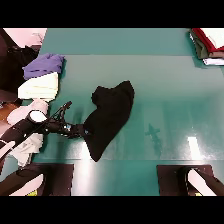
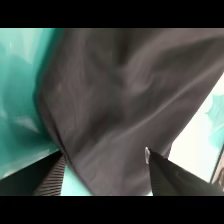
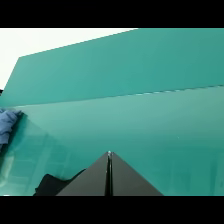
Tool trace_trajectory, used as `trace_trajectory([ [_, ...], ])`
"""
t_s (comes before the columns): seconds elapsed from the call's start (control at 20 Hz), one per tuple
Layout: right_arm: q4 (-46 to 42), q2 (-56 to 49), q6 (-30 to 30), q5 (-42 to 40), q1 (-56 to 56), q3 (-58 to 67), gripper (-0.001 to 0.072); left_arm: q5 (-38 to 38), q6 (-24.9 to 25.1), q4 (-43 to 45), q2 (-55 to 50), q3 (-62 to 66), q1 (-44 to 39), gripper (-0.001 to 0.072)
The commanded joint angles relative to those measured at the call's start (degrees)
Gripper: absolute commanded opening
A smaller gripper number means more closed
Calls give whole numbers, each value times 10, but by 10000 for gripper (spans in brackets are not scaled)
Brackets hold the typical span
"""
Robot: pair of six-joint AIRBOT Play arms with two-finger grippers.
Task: Fold the shirts.
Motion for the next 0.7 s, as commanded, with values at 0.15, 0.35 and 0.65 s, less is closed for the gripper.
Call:
trace_trajectory([
  [0.15, -1, -1, 0, -17, 32, -1, 18, 97, 3, -60, 0, -5, -79, 97],
  [0.35, -1, -8, 0, -30, 47, -1, 18, 14, 3, -34, 9, 82, -57, 22],
  [0.65, -2, -103, 0, 85, 63, -1, 41, -106, 3, 31, 60, 412, 61, 23],
])
